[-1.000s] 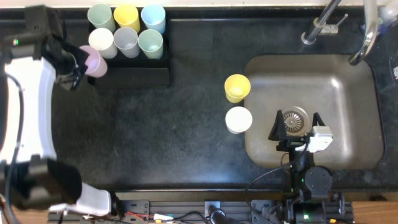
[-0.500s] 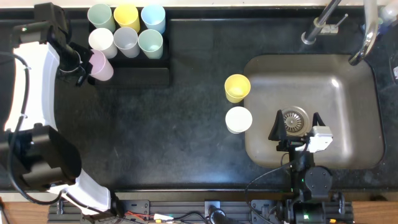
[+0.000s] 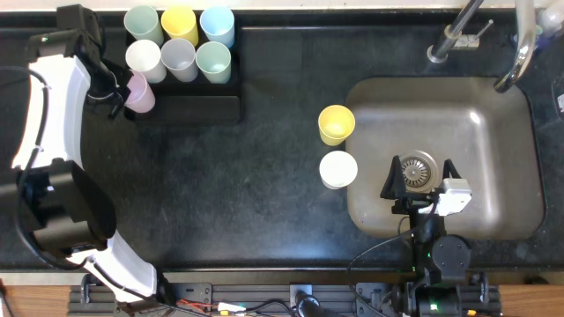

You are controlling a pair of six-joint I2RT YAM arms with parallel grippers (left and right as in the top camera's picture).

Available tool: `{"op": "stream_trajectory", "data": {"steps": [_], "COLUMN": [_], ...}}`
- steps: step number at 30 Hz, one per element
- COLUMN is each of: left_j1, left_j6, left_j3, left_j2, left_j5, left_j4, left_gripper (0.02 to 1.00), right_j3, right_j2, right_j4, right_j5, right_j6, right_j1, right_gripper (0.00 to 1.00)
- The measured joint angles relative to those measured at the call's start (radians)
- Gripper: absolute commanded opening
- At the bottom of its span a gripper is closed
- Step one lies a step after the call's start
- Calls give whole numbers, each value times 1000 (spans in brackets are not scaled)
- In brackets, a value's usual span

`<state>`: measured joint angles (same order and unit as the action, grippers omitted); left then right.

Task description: Store Cups

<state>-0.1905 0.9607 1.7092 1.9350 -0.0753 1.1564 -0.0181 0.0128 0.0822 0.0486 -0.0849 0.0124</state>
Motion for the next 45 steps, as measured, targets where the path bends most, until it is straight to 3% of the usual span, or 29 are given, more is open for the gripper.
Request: {"op": "stream_trajectory", "data": {"steps": [22,23,24,27,28,40,45], "left_j1": [0,0,0,0,0,32,247], "left_j6": [-3,-3,-4,-13,-13,-14,-47], "left_j3": [-99,-99,-99,-98,-98,-99,-100], "left_j2": [1,1,1,1,1,-22,-151], "left_j5": [5,5,5,12,12,23,11], "left_j4": [-111,-112,-112,-129,-130,-131,-187], "left_gripper": [36,93,226,862,998,998,998], "right_j3": [0,0,0,0,0,0,0], "right_j2": [0,0,0,0,0,0,0], "right_j4": [0,0,0,0,0,0,0], "right_j5": [0,0,0,0,0,0,0], "right_j6": [0,1,0,0,0,0,0], "right_j1": [0,0,0,0,0,0,0], "right_gripper": [998,996,996,996,998,998,998]}}
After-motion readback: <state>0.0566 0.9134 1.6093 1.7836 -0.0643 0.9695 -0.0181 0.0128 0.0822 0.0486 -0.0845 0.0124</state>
